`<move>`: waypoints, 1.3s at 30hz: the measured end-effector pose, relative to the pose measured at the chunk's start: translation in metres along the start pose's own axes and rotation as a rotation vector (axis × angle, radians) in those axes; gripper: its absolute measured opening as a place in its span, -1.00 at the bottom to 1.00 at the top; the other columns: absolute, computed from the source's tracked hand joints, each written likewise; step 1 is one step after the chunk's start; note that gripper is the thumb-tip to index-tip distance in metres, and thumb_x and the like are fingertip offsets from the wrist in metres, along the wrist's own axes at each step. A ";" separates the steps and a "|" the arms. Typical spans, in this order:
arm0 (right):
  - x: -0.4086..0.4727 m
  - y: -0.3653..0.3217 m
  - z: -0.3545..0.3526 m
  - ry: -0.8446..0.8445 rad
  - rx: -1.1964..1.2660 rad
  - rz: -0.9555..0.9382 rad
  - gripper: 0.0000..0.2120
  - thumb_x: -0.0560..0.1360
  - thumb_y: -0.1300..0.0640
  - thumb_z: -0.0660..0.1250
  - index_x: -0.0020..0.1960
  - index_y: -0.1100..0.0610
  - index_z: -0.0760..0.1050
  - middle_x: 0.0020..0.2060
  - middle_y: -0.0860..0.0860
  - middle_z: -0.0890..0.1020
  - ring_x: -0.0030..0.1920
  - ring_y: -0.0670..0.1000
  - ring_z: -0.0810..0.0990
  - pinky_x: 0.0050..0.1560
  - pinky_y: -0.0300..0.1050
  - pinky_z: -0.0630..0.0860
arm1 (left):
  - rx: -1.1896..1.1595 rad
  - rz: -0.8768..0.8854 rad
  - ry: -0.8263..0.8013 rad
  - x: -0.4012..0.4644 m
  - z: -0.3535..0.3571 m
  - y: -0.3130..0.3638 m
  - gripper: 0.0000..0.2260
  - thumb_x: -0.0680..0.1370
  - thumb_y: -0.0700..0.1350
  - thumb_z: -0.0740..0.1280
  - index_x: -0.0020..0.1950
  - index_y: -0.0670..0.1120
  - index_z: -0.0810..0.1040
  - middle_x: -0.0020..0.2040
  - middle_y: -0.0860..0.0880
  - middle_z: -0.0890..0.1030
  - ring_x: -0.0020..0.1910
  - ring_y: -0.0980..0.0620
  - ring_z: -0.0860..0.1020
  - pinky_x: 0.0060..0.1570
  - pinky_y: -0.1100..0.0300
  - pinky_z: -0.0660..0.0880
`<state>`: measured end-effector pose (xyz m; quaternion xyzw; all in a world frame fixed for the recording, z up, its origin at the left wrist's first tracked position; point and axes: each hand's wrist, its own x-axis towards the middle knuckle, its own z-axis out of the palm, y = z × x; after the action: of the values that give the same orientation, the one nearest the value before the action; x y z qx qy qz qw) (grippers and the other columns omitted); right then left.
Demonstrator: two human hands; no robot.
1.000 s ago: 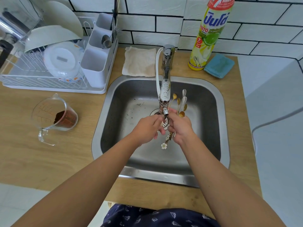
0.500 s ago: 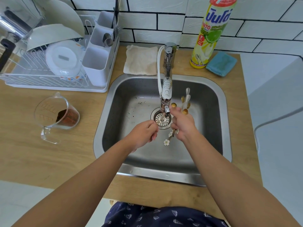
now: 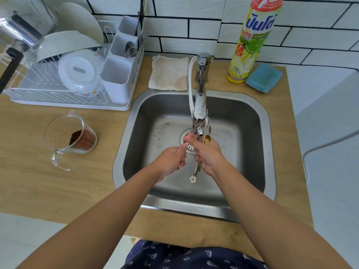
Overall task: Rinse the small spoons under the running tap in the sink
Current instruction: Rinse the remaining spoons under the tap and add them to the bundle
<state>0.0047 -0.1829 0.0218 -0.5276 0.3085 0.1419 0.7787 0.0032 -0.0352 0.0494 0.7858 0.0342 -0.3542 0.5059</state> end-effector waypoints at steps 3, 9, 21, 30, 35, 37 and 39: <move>0.001 -0.006 -0.004 0.037 0.031 -0.008 -0.79 0.47 0.22 0.55 0.10 0.15 0.68 -0.41 -0.07 0.53 -0.59 -0.17 0.23 -0.59 -0.28 0.18 | 0.042 0.029 0.016 0.003 0.001 0.000 -0.58 0.69 0.16 0.09 -0.28 -0.03 0.37 -0.52 0.15 0.37 -0.47 0.11 0.29 -0.32 0.13 0.25; 0.009 -0.023 -0.015 0.081 0.072 -0.069 -0.79 0.58 0.14 0.46 0.19 0.15 0.62 -0.28 0.02 0.66 -0.58 -0.19 0.26 -0.59 -0.30 0.19 | 0.036 0.096 -0.182 -0.006 -0.008 0.000 -0.78 0.73 0.06 0.06 0.14 0.02 0.45 -0.33 -0.05 0.65 -0.49 0.03 0.38 -0.39 0.27 0.40; -0.006 -0.004 -0.003 0.018 -0.105 -0.091 -0.88 0.61 0.13 0.39 0.10 0.11 0.65 -0.50 -0.14 0.43 -0.49 -0.11 0.20 -0.51 -0.24 0.18 | -0.031 -0.016 -0.250 -0.017 -0.035 -0.010 -0.74 0.72 0.08 0.08 0.07 -0.08 0.42 -0.15 -0.16 0.72 -0.52 0.03 0.34 -0.30 0.24 0.45; -0.006 -0.002 -0.005 0.007 -0.152 -0.120 -0.91 0.57 0.08 0.44 -0.08 -0.02 0.70 -0.13 0.06 0.77 -0.51 -0.10 0.21 -0.52 -0.24 0.21 | -0.006 -0.042 -0.339 -0.021 -0.041 -0.014 -0.73 0.72 0.10 0.07 0.07 -0.09 0.36 -0.03 -0.14 0.73 -0.49 0.02 0.38 -0.24 0.23 0.48; -0.002 -0.004 -0.013 -0.023 -0.035 -0.078 -0.80 0.68 -0.01 0.29 0.03 0.04 0.64 -0.17 0.07 0.78 -0.56 -0.13 0.17 -0.57 -0.27 0.15 | -0.196 -0.113 -0.342 -0.020 -0.038 -0.021 -0.78 0.70 0.05 0.14 -0.03 -0.04 0.42 -0.15 -0.17 0.71 -0.50 0.00 0.35 -0.17 0.16 0.45; -0.002 -0.003 -0.015 -0.117 -0.007 -0.072 -0.81 0.69 0.02 0.26 0.03 0.01 0.64 -0.14 0.03 0.78 -0.56 -0.14 0.16 -0.58 -0.29 0.14 | -0.408 -0.176 -0.314 -0.020 -0.040 -0.024 -0.78 0.66 0.03 0.24 -0.15 -0.01 0.48 -0.33 -0.13 0.63 -0.53 0.01 0.34 -0.13 0.13 0.44; -0.001 -0.001 -0.016 -0.167 -0.005 -0.063 -0.83 0.69 0.02 0.29 0.09 0.05 0.63 -0.16 -0.01 0.76 -0.55 -0.14 0.15 -0.58 -0.29 0.14 | -0.478 -0.188 -0.320 -0.019 -0.041 -0.025 -0.71 0.64 0.05 0.27 -0.25 -0.02 0.47 -0.42 -0.10 0.56 -0.53 0.01 0.33 -0.16 0.13 0.43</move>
<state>-0.0010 -0.1983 0.0196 -0.5253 0.2251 0.1617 0.8045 0.0001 0.0164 0.0510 0.5718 0.1090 -0.5007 0.6407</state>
